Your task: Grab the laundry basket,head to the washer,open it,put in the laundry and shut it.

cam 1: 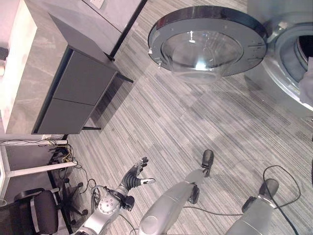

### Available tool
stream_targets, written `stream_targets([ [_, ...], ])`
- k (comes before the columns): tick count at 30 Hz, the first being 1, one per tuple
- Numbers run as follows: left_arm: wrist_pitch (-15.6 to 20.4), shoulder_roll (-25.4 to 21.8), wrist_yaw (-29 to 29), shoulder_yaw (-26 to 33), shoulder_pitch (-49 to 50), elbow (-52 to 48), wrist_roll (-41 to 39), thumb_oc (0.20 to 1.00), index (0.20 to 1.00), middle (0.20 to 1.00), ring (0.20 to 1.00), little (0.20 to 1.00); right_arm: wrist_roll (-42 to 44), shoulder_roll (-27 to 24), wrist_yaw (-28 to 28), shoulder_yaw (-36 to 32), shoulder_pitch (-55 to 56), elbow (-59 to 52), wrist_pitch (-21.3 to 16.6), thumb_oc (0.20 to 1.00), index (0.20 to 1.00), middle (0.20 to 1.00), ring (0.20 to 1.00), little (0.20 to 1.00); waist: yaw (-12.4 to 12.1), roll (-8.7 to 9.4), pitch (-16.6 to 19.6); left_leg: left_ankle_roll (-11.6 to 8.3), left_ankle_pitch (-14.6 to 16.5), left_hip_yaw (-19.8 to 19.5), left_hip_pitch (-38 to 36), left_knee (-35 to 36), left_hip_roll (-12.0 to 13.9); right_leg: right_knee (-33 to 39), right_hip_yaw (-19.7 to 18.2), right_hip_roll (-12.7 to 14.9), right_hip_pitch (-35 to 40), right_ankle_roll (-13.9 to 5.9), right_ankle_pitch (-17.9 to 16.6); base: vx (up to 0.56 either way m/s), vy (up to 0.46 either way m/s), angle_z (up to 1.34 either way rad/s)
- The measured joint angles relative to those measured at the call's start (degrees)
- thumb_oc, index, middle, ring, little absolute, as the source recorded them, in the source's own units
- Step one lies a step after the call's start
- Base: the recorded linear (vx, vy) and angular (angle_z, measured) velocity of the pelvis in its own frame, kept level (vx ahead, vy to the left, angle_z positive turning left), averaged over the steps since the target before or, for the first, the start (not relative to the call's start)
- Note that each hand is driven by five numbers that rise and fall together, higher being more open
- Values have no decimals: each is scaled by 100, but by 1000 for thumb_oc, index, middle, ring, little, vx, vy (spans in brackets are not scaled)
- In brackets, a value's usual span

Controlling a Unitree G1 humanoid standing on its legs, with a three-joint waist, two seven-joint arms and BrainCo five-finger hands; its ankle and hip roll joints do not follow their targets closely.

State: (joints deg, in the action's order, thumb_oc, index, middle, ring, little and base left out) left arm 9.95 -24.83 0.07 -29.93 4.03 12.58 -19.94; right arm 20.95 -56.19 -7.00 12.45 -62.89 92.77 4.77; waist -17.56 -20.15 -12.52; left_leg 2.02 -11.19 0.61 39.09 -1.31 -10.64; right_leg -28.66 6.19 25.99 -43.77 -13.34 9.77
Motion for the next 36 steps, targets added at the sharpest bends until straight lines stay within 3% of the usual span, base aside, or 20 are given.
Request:
stream_targets([
  [1,0,0,14,-1,-3,-3,0,1000,1000,1000,1000,1000,74,-2,-38,1,-99,-21,-5,1000,1000,1000,1000,1000,0,-3,2,3,-3,4,21,1,-1,1,-7,0,-26,-10,-7,2,33,-1],
  [3,30,1,108,3,-10,-25,0,1000,1000,1000,1000,1000,348,0,-214,-1,-411,-134,9,664,664,664,664,664,-56,-22,16,21,-16,5,116,0,-2,0,-9,0,-122,-31,-22,5,36,1],
  [4,43,1,129,4,-8,-25,1,1000,1000,1000,1000,1000,433,14,-292,-2,-423,-85,7,423,423,423,423,423,-80,-22,16,21,-16,4,119,0,-3,4,-8,0,-122,-33,-22,0,0,0],
  [6,82,-2,153,2,-3,-21,1,1000,1000,1000,1000,1000,616,18,-402,5,-548,-182,-48,200,200,200,200,200,-87,-23,16,21,-15,-4,140,1,-13,19,-8,3,-134,-44,-28,0,0,0],
  [11,178,0,206,-11,-175,78,2,1000,1000,1000,1000,1000,1180,-7,-571,583,-1423,-836,-479,200,200,200,200,200,-8,-5,0,22,-16,-4,257,-49,1,41,-10,-8,-224,-44,-66,0,0,0],
  [18,223,-3,360,31,-347,204,2,1000,1000,1000,1000,1000,1488,41,-859,671,-1700,-1535,-818,222,222,222,222,222,135,148,-115,23,-15,-8,204,-263,44,281,-70,-92,11,-53,-263,-31,-2,-7],
  [19,236,-9,377,51,-346,205,0,1000,1000,1000,1000,1000,1576,90,-981,668,-1701,-1518,-819,319,319,319,319,319,107,153,-119,24,-16,-3,205,-273,68,339,-82,-122,20,-49,-324,-5,-37,-15],
  [20,237,-26,406,57,-347,191,0,1000,1000,1000,1000,1000,1654,96,-1222,630,-1768,-1541,-834,485,485,485,485,485,111,148,-115,24,-16,-10,204,-283,78,389,-77,-140,54,-69,-363,58,-59,-11],
  [22,235,-60,487,49,-348,189,-14,1000,1000,1000,1000,1000,1577,80,-1692,680,-1878,-1331,-824,542,542,542,542,542,116,168,-130,36,-6,-27,134,-281,93,500,-63,-166,194,-78,-421,-11,-8,-2],
  [23,245,-93,540,48,-322,187,-21,1000,1000,1000,1000,1000,1466,120,-1856,705,-1878,-1192,-817,934,934,934,934,934,100,166,-128,97,31,-39,94,-263,92,504,-66,-175,202,-79,-443,-106,26,-1],
  [24,247,-107,577,51,-326,189,-23,1000,1000,1000,1000,1000,1359,111,-1952,649,-1919,-1126,-815,1000,1000,1000,1000,1000,78,169,-131,101,30,-39,107,-261,89,537,-79,-181,197,-69,-468,29,-51,-4],
  [26,240,-248,603,59,-287,177,-33,1000,1000,1000,1000,1000,958,96,-1919,1321,-2017,-829,-673,1000,1000,1000,1000,1000,122,209,-159,143,50,-37,127,-260,88,511,-86,-171,190,-66,-461,-52,-25,-4],
  [29,238,-477,539,206,-139,39,-50,1000,1000,1000,1000,1000,493,161,-1109,1713,-1968,-415,-470,1000,1000,1000,1000,1000,215,379,-223,152,22,-16,144,-249,93,570,-97,-179,148,-66,-500,-52,-18,-3],
  [32,232,-603,382,212,18,-9,-199,1000,1000,1000,1000,1000,771,175,-647,880,-1810,-411,-392,1000,1000,1000,1000,1000,272,463,-232,163,25,16,159,-220,68,642,-112,-157,136,-76,-540,-5,0,-3],
  [36,226,-679,229,229,57,59,-254,1000,1000,1000,1000,1000,1200,206,-277,776,-1453,-582,-444,1000,1000,1000,1000,1000,309,493,-218,170,32,132,220,-200,73,806,-167,-155,77,-135,-672,4,25,-10],
])
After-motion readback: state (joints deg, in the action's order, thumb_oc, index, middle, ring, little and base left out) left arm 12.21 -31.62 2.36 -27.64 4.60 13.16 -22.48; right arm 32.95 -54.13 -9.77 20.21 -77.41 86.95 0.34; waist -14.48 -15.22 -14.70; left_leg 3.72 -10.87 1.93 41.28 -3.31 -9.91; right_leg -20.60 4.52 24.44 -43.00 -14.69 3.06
